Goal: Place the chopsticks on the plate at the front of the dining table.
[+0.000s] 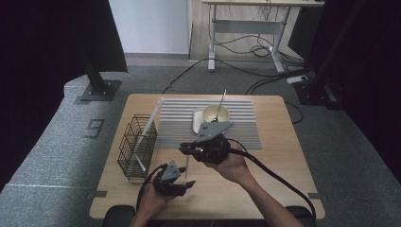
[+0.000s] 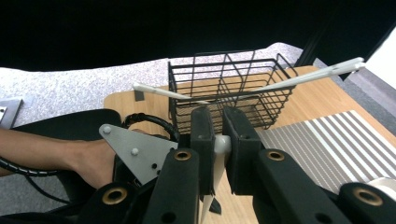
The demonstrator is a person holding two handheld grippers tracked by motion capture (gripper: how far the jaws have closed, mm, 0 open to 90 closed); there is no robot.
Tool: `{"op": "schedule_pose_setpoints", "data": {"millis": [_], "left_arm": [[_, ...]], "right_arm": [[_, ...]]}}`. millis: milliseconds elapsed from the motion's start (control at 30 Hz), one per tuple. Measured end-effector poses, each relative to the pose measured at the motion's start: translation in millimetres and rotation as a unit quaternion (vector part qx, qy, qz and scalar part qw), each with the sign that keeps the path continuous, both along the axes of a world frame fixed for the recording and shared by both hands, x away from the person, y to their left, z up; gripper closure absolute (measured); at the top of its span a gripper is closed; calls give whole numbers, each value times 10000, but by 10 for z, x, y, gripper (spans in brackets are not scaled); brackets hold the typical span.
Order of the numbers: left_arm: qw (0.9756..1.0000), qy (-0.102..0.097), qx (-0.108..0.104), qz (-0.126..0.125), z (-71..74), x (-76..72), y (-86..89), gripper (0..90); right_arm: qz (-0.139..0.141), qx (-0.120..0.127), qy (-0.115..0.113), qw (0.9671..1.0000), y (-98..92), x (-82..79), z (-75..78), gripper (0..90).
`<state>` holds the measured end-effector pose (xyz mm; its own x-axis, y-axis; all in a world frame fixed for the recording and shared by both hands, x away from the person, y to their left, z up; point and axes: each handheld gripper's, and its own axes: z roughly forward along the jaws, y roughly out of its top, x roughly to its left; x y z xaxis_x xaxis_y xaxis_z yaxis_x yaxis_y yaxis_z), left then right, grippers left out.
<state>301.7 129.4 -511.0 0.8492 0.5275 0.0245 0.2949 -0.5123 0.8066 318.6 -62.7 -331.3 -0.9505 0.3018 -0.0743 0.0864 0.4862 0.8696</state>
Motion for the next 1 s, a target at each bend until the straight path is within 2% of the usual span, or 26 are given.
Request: {"op": "schedule_pose_setpoints", "data": {"millis": [167, 500, 667, 733, 833, 900, 1000], "left_arm": [[9999, -87, -20, -76, 20, -33, -18, 552], [9996, -221, -200, -15, 71, -53, 37, 846], [9993, -317, -220, 8, 97, -82, 45, 854], [9993, -252, -268, 33, 106, -81, 51, 855], [9993, -225, -301, 48, 106, -75, 63, 856], [9994, -178, -282, 63, 101, -71, 64, 856], [9995, -178, -251, 62, 96, -72, 60, 856]], "right_arm": [[45, 34, 65, 10000, 18, -5, -8, 829], [68, 72, 86, 9999, 12, -19, 12, 828], [48, 123, 51, 9999, -8, -28, 36, 819], [26, 119, 15, 9999, -13, -34, 43, 761], [-67, 65, -29, 10000, 4, -43, 28, 562], [-212, -15, -186, 9996, 29, -56, 0, 452], [-334, -82, -333, 9989, 68, -65, -39, 357]]}}
